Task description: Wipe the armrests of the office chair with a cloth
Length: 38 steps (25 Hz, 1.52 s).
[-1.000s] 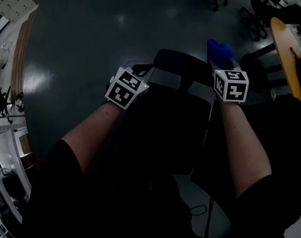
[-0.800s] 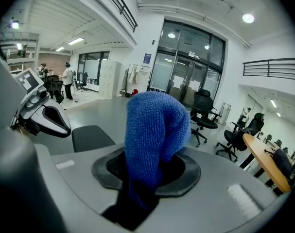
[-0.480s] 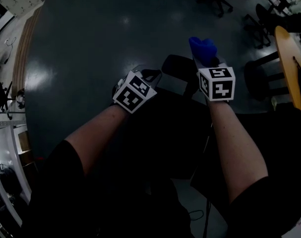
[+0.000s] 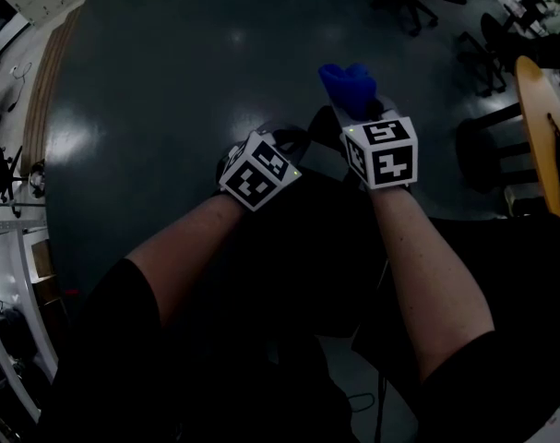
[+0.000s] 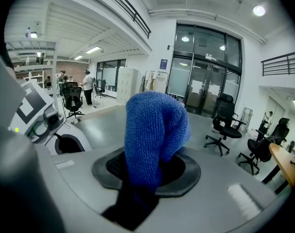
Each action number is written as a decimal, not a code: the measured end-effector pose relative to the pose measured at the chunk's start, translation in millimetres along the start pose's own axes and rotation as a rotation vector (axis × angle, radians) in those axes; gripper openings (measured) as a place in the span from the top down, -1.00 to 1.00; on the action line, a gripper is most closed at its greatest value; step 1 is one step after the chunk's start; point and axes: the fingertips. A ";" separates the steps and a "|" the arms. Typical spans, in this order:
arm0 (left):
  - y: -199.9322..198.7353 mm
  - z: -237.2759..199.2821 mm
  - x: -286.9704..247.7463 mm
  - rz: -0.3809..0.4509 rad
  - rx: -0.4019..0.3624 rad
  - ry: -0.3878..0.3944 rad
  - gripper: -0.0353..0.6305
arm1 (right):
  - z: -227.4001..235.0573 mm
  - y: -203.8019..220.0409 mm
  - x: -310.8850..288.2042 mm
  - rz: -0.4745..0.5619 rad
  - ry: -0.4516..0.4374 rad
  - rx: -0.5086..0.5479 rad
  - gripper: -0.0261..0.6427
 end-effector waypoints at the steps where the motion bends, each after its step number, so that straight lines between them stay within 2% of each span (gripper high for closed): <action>1: 0.3 -0.5 0.0 0.000 0.000 0.001 0.84 | -5.2 -3.1 -2.8 0.003 -0.013 0.004 0.52; 8: 0.0 0.3 -1.2 -0.010 -0.017 0.009 0.83 | -45.4 -31.7 5.2 0.092 -0.151 0.069 0.52; 11: 0.8 -0.1 0.8 -0.015 -0.025 0.011 0.84 | -46.9 -46.7 31.9 0.169 -0.162 0.057 0.51; 15: -3.8 -0.8 0.6 -0.010 -0.031 0.015 0.84 | -2.3 -35.0 78.7 0.233 -0.032 -0.061 0.51; 19: -1.1 -8.4 4.2 -0.010 -0.032 0.010 0.84 | 46.0 0.3 112.3 0.208 0.129 -0.128 0.52; 23: 1.0 -11.7 0.9 -0.021 -0.039 0.003 0.84 | 93.6 51.7 146.2 0.054 0.311 -0.092 0.51; 25: 1.3 -12.3 -1.1 -0.027 -0.049 0.000 0.84 | 105.6 82.0 152.5 -0.049 0.363 -0.089 0.52; 28: -3.9 -8.3 -3.7 -0.019 -0.058 0.005 0.84 | 95.8 109.2 147.7 -0.110 0.341 -0.112 0.52; 38: -10.7 -6.3 -1.9 0.007 -0.050 0.003 0.84 | 40.2 71.7 107.3 0.019 0.239 -0.168 0.52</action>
Point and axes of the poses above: the fingertips, and each gripper's own axes: x backward along the fingers, z to its right, y out of its underside, and after that the axes turned 7 degrees about -y, right-handed
